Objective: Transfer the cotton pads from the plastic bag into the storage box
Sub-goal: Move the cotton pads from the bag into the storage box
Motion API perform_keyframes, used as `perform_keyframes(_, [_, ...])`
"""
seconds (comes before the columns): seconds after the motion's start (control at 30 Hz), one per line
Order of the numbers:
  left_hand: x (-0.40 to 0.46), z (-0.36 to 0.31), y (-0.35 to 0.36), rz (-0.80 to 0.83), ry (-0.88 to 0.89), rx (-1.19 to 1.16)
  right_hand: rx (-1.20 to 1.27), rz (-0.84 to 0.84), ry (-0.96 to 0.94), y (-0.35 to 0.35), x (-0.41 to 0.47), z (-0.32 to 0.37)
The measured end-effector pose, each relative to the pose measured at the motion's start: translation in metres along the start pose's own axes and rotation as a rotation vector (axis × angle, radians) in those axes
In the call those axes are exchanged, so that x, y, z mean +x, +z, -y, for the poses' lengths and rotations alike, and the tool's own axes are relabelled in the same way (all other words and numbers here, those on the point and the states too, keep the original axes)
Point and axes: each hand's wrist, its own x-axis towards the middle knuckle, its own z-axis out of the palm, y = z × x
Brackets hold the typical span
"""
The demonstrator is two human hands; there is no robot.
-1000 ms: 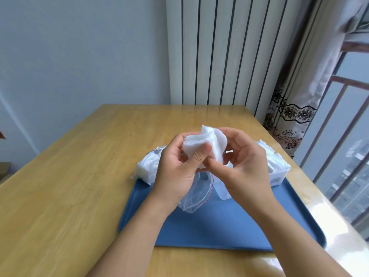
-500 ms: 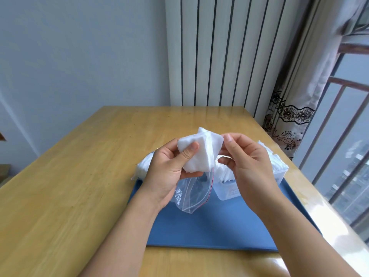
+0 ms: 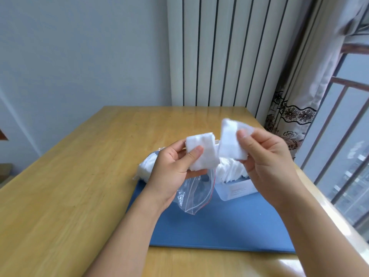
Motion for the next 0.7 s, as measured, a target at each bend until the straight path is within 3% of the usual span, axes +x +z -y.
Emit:
perform_keyframes(0.17, [-0.001,0.002,0.002,0.097,-0.033,0.048,-0.244,0.042,-0.058,0.01,-0.006,-0.006])
perform_keyframes(0.7, [-0.003,0.0,0.005,0.164,-0.029,-0.042,-0.305,-0.097,-0.055,0.014,-0.007,-0.017])
